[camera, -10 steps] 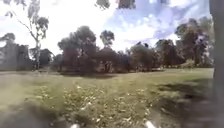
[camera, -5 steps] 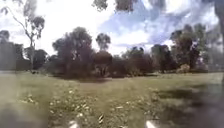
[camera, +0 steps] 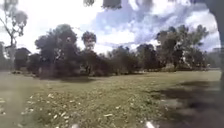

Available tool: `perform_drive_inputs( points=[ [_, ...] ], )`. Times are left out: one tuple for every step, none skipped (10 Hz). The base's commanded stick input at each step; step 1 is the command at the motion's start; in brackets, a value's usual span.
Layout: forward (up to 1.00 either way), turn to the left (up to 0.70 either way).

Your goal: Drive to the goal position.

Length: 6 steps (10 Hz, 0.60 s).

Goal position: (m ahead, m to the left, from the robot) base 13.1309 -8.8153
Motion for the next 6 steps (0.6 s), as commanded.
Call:
perform_drive_inputs(
  points=[
    [0.70,0.00],
    [0.70,0.00],
    [0.70,0.00],
    [0.70,0.00],
    [0.70,0.00],
    [0.70,0.00]
  ],
)
